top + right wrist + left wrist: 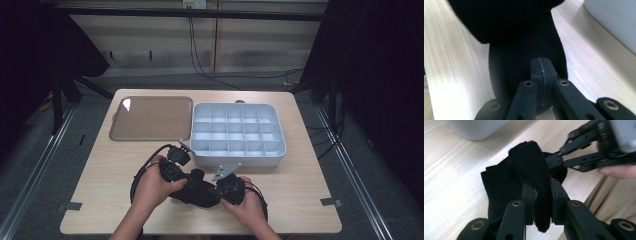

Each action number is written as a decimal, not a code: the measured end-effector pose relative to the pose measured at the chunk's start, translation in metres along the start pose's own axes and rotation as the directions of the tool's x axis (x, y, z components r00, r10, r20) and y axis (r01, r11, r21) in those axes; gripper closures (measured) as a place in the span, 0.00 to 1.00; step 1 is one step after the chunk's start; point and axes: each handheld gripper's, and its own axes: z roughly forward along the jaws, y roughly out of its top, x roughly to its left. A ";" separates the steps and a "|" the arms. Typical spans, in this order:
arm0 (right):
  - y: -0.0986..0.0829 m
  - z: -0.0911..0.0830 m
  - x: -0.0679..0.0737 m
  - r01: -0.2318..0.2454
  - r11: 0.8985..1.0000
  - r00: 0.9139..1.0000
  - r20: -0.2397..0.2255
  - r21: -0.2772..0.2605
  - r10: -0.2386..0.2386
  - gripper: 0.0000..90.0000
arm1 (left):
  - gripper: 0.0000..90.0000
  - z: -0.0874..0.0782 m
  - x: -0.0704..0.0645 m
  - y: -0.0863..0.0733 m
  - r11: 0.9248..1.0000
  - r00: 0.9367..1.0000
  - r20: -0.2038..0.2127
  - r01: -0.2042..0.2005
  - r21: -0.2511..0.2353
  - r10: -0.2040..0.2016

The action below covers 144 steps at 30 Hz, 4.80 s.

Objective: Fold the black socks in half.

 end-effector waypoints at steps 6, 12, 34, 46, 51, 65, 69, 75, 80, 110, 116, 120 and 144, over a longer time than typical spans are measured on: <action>0.000 -0.025 -0.006 0.008 1.000 1.000 0.018 -0.011 -0.008 0.99 | 0.85 0.005 0.006 -0.005 1.000 1.000 -0.011 0.017 0.009 -0.017; -0.013 -0.038 -0.005 -0.002 1.000 1.000 0.015 0.028 0.001 1.00 | 0.85 0.007 0.004 -0.004 1.000 1.000 -0.013 0.020 0.010 -0.019; -0.027 -0.020 -0.005 -0.016 0.999 1.000 0.024 0.036 0.015 0.99 | 0.83 0.043 -0.015 0.004 0.997 0.999 0.017 -0.031 0.065 0.030; -0.028 -0.020 -0.006 -0.022 0.999 1.000 0.021 0.026 0.021 0.99 | 0.75 0.043 -0.015 0.004 0.998 0.999 0.032 -0.033 0.055 0.031; -0.029 -0.020 -0.006 -0.030 0.999 0.999 0.016 0.020 0.030 0.99 | 0.68 0.041 -0.015 0.003 0.999 0.999 0.036 -0.025 0.038 0.024; -0.028 -0.019 -0.006 -0.032 0.999 0.999 0.017 0.019 0.032 0.99 | 0.57 0.028 -0.010 0.000 1.000 0.999 0.034 -0.017 0.008 0.017; -0.028 -0.019 -0.006 -0.034 0.999 0.999 0.017 0.016 0.034 0.99 | 0.54 0.022 -0.008 -0.001 1.000 1.000 0.027 -0.014 -0.008 0.014; -0.028 -0.019 -0.006 -0.024 0.999 1.000 0.020 0.024 0.023 0.99 | 0.51 0.010 0.003 -0.004 0.999 1.000 0.004 0.013 -0.036 -0.013; -0.028 -0.019 -0.006 -0.023 0.999 1.000 0.017 0.028 0.023 0.99 | 0.46 0.007 0.018 -0.012 0.997 0.998 -0.033 0.056 -0.053 -0.058; -0.027 -0.017 -0.005 -0.033 0.999 0.999 0.010 0.017 0.033 0.99 | 0.62 0.040 0.037 -0.024 0.992 0.989 -0.098 0.118 0.046 -0.113; -0.028 -0.018 -0.006 -0.034 0.999 0.999 0.012 0.021 0.033 0.99 | 0.68 0.043 0.040 -0.027 0.990 0.988 -0.098 0.126 0.065 -0.120; -0.028 -0.019 -0.007 -0.045 0.999 0.999 0.014 0.026 0.045 0.99 | 0.70 0.045 0.040 -0.029 0.989 0.988 -0.100 0.128 0.069 -0.121; 0.007 -0.051 -0.006 -0.007 0.999 1.000 0.013 -0.052 0.008 0.99 | 0.91 0.040 0.043 -0.028 0.988 0.988 -0.081 0.140 0.058 -0.135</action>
